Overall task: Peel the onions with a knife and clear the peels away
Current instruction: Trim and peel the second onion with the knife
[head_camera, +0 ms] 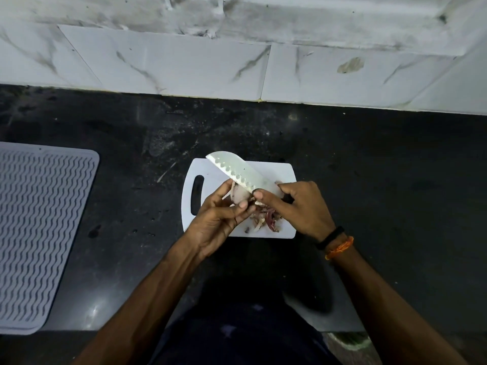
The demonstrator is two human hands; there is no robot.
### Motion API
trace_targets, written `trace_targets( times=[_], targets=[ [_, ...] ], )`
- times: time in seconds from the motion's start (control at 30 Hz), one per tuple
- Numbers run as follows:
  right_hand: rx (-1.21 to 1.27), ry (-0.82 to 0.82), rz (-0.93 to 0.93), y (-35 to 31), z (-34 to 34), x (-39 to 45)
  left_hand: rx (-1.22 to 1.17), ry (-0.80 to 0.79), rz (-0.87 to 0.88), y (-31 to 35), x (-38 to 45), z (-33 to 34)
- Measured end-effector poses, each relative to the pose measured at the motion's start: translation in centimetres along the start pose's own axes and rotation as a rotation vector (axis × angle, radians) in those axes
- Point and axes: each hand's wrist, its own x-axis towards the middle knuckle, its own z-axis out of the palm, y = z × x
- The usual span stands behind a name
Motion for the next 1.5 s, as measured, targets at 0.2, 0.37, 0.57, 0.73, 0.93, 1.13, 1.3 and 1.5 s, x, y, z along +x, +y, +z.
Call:
trace_targets(
  times=[0.2,0.37,0.57,0.73,0.93,1.13,1.3,1.5],
  targets=[
    [0.004,-0.024,0.007,0.3,-1.4,0.1,0.052,-0.097,-0.002,0.4,-0.2,-0.5],
    [-0.152,-0.045,-0.043,-0.2,-1.6,0.1,0.101,-0.088,0.006,0.3,-0.3,-0.7],
    [-0.261,0.001,-0.113,-1.2,-1.2,0.0,0.160,-0.044,0.115,-0.1,-0.1,-0.5],
    [-0.307,-0.043,-0.167,-0.9,-0.7,-0.4,0.224,0.022,0.220,-0.4,0.2,-0.3],
    [-0.141,0.071,-0.028,-0.6,-1.0,0.0,0.300,0.085,0.269,-0.1,0.4,-0.6],
    [-0.282,0.028,-0.074,-0.6,-0.7,-0.1,0.322,0.081,0.298,-0.4,0.4,-0.8],
    [-0.246,0.028,-0.075,-1.0,-0.2,-0.4,0.368,0.101,0.324,-0.8,0.2,-0.5],
    [-0.251,0.086,-0.019,-1.6,0.6,-0.6,0.455,0.118,0.336,-1.3,0.1,-0.2]
  ],
)
